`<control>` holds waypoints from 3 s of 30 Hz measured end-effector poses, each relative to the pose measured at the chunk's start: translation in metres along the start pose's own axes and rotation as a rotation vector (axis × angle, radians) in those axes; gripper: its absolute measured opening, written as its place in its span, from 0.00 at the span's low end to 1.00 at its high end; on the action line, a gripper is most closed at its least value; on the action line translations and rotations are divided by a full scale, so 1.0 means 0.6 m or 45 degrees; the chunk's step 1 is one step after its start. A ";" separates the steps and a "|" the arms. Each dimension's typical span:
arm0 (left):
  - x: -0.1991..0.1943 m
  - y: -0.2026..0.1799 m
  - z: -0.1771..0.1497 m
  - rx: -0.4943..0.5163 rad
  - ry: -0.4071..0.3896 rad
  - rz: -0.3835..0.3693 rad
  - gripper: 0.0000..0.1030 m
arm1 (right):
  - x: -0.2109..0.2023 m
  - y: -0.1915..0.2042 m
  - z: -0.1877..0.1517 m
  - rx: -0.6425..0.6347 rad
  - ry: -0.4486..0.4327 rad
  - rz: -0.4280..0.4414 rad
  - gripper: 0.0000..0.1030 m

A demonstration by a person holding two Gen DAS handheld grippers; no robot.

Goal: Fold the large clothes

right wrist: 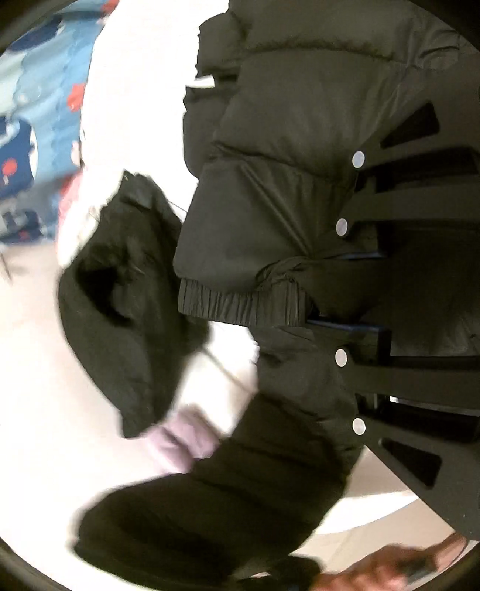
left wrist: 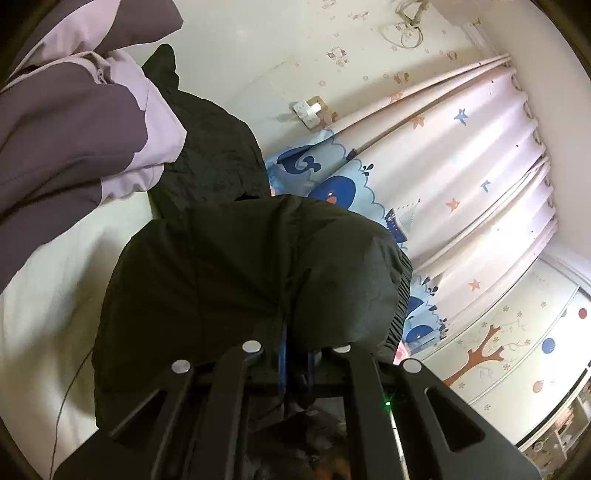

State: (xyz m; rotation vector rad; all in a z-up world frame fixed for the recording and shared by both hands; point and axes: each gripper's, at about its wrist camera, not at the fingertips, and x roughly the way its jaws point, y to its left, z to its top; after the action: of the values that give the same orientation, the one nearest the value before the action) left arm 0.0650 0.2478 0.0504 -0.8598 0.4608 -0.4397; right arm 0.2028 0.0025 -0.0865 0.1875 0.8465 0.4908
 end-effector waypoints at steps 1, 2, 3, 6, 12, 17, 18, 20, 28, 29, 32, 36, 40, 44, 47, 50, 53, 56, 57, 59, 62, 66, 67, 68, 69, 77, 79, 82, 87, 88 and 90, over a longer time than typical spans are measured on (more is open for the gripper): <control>0.000 0.000 0.000 0.001 0.001 -0.002 0.08 | 0.035 -0.002 -0.006 0.000 0.107 -0.005 0.31; 0.002 -0.002 -0.001 0.005 0.003 -0.001 0.08 | 0.066 -0.005 -0.014 -0.003 0.209 -0.017 0.47; 0.003 -0.005 -0.003 0.014 0.008 0.002 0.08 | 0.073 -0.007 -0.017 -0.014 0.220 -0.009 0.49; 0.017 -0.011 -0.008 0.049 0.037 0.011 0.08 | 0.027 -0.011 -0.011 0.099 0.206 0.074 0.70; 0.049 -0.045 -0.042 0.140 0.117 0.020 0.08 | -0.133 -0.038 -0.003 0.328 -0.069 0.667 0.82; 0.085 -0.084 -0.086 0.276 0.195 0.073 0.08 | -0.185 -0.033 0.052 0.418 -0.178 1.031 0.93; 0.092 -0.088 -0.093 0.296 0.209 0.077 0.08 | -0.187 -0.027 0.058 0.418 -0.175 1.041 0.93; 0.106 -0.093 -0.107 0.317 0.252 0.059 0.08 | -0.176 -0.027 0.072 0.426 -0.147 1.010 0.93; 0.135 -0.106 -0.129 0.386 0.372 0.045 0.11 | -0.180 -0.018 0.091 0.310 -0.264 0.867 0.07; 0.134 -0.108 -0.126 0.390 0.379 0.043 0.14 | -0.190 -0.016 0.100 0.272 -0.261 0.795 0.07; 0.112 -0.109 -0.105 0.359 0.358 -0.025 0.53 | -0.242 -0.039 0.129 0.225 -0.280 0.613 0.06; 0.081 -0.098 -0.079 0.329 0.248 -0.001 0.64 | -0.378 -0.088 0.162 0.165 -0.422 0.388 0.06; 0.095 -0.056 -0.070 0.196 0.255 0.038 0.64 | -0.492 -0.160 0.159 0.166 -0.498 0.205 0.06; 0.135 -0.048 -0.095 0.185 0.314 0.102 0.64 | -0.505 -0.276 0.107 0.232 -0.375 0.033 0.06; 0.174 -0.056 -0.129 0.249 0.392 0.155 0.64 | -0.479 -0.378 0.031 0.342 -0.228 -0.024 0.06; 0.219 -0.056 -0.168 0.318 0.496 0.235 0.64 | -0.423 -0.470 -0.053 0.456 -0.095 -0.041 0.07; 0.266 -0.030 -0.208 0.377 0.613 0.404 0.64 | -0.352 -0.536 -0.123 0.530 0.028 -0.084 0.07; 0.296 0.011 -0.234 0.390 0.711 0.537 0.65 | -0.318 -0.564 -0.179 0.561 0.068 -0.061 0.21; 0.298 0.021 -0.235 0.378 0.728 0.553 0.65 | -0.320 -0.572 -0.188 0.584 0.060 -0.029 0.23; 0.292 0.022 -0.228 0.362 0.724 0.569 0.65 | -0.341 -0.580 -0.196 0.604 0.038 -0.025 0.33; 0.263 -0.013 -0.212 0.418 0.628 0.550 0.65 | -0.404 -0.588 -0.204 0.658 -0.059 -0.085 0.44; 0.250 -0.053 -0.198 0.474 0.522 0.466 0.66 | -0.491 -0.531 -0.182 0.500 -0.291 -0.162 0.48; 0.257 -0.052 -0.199 0.473 0.526 0.473 0.66 | -0.489 -0.512 -0.164 0.455 -0.304 -0.140 0.51; 0.267 -0.048 -0.202 0.468 0.537 0.487 0.66 | -0.477 -0.494 -0.148 0.409 -0.292 -0.119 0.55; 0.276 -0.041 -0.207 0.457 0.558 0.506 0.66 | -0.448 -0.482 -0.139 0.372 -0.248 -0.067 0.58; 0.327 0.013 -0.252 0.475 0.707 0.655 0.75 | -0.311 -0.580 -0.210 0.611 -0.069 -0.071 0.27; 0.312 0.005 -0.242 0.465 0.709 0.634 0.75 | -0.358 -0.562 -0.218 0.572 -0.076 -0.100 0.30; 0.249 -0.010 -0.207 0.451 0.647 0.548 0.75 | -0.455 -0.523 -0.262 0.515 -0.133 -0.046 0.59; 0.101 0.039 -0.158 0.325 0.610 0.551 0.77 | -0.548 -0.476 -0.425 0.542 -0.071 0.077 0.90; 0.079 0.056 -0.163 0.304 0.640 0.576 0.77 | -0.552 -0.471 -0.452 0.566 -0.067 0.114 0.90; 0.049 0.084 -0.183 0.280 0.724 0.609 0.77 | -0.554 -0.459 -0.507 0.641 -0.053 0.184 0.90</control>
State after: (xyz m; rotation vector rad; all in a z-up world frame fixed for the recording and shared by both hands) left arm 0.0381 0.1935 -0.0581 -0.3780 1.0928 -0.2772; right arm -0.1193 -0.4099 -0.1585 0.7228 0.9084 0.3990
